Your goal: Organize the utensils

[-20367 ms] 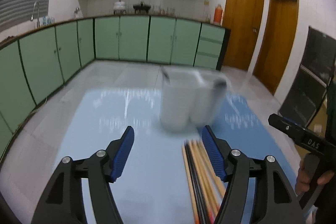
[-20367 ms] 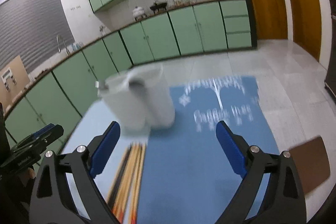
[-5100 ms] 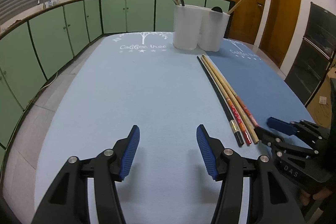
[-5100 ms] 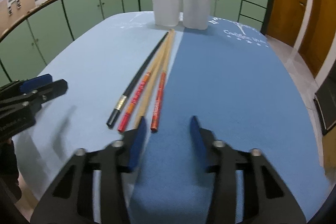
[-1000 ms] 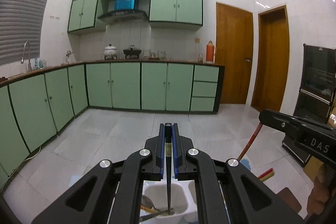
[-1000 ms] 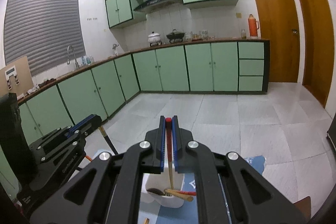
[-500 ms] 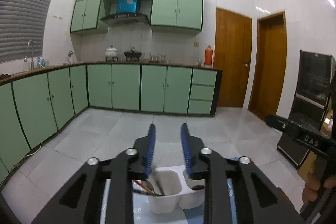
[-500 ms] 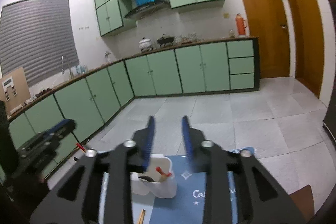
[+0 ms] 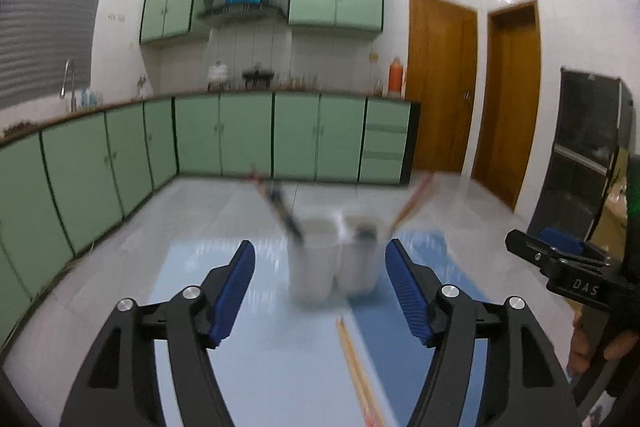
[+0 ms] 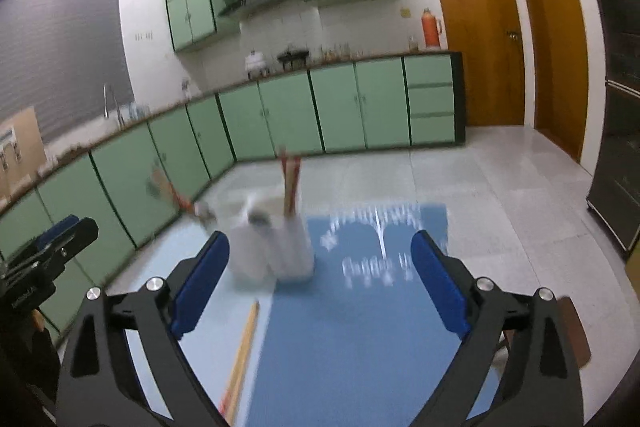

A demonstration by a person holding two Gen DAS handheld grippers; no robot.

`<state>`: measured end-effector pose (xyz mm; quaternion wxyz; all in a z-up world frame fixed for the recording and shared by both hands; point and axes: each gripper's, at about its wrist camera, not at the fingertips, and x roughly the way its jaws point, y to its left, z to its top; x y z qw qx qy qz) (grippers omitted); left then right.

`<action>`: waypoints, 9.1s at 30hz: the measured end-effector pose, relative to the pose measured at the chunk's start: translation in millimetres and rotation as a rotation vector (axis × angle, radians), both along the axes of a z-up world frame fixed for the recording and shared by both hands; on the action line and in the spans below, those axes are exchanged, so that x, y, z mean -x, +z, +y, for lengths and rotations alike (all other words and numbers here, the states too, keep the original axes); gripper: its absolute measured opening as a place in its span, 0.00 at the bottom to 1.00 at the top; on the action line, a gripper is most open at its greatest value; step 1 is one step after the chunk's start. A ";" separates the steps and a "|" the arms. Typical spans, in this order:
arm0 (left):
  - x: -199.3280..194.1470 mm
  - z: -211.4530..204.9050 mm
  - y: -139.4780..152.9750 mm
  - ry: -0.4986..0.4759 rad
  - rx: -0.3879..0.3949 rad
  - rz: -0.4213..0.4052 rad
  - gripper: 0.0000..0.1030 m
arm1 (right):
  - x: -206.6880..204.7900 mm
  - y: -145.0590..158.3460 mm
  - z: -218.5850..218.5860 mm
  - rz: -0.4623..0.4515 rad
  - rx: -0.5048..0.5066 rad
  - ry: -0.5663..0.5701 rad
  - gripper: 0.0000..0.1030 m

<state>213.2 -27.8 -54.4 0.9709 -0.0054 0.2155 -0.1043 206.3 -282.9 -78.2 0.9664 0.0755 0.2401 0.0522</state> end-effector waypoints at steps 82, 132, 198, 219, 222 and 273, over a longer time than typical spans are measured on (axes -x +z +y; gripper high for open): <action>68.2 -27.3 -160.1 -0.003 0.001 0.359 0.59 | 74.8 -131.6 31.1 0.247 0.106 -0.030 0.06; 64.3 -37.8 -4.4 -0.033 -0.015 0.053 0.05 | 61.9 -5.5 10.6 0.090 0.049 0.069 0.06; -167.9 -16.8 15.2 0.005 -0.005 0.027 0.06 | -171.9 57.6 50.5 0.045 0.025 0.173 0.10; -52.1 9.5 43.7 0.037 0.056 -0.010 0.64 | -30.9 73.5 -4.4 -0.060 -0.012 0.043 0.86; -36.2 11.8 40.3 0.047 0.041 0.001 0.70 | -11.6 70.2 -5.4 -0.055 -0.011 0.034 0.90; 80.5 5.1 78.8 0.048 0.012 -0.118 0.94 | 103.9 103.7 38.4 -0.156 0.067 0.186 0.95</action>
